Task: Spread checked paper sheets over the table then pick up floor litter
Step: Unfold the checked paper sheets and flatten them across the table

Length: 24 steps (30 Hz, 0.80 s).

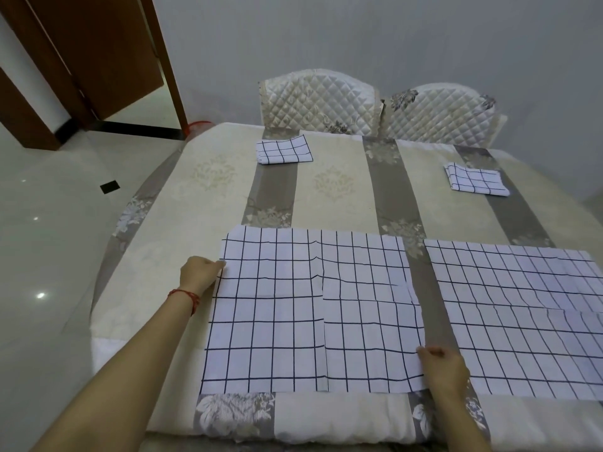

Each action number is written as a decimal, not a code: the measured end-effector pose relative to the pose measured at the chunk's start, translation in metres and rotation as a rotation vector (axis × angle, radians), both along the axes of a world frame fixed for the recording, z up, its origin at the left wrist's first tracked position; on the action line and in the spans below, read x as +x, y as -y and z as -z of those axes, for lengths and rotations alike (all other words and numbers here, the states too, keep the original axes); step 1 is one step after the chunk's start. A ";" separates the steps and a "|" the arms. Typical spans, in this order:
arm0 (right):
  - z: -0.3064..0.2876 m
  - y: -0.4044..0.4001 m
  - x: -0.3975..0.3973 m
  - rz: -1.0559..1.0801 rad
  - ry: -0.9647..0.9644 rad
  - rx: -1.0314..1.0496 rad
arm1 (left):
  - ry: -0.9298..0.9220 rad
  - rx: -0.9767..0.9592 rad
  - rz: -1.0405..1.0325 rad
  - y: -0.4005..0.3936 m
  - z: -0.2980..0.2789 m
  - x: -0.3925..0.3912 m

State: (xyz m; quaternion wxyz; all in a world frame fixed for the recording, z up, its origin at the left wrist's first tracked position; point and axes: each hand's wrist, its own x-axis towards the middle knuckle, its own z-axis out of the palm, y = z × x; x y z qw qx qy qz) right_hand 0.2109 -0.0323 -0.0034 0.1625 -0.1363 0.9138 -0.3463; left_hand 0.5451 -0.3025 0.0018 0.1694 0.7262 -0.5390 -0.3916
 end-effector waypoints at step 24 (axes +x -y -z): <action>0.011 -0.004 0.004 -0.060 0.080 -0.004 | -0.005 -0.105 0.007 0.027 0.020 -0.004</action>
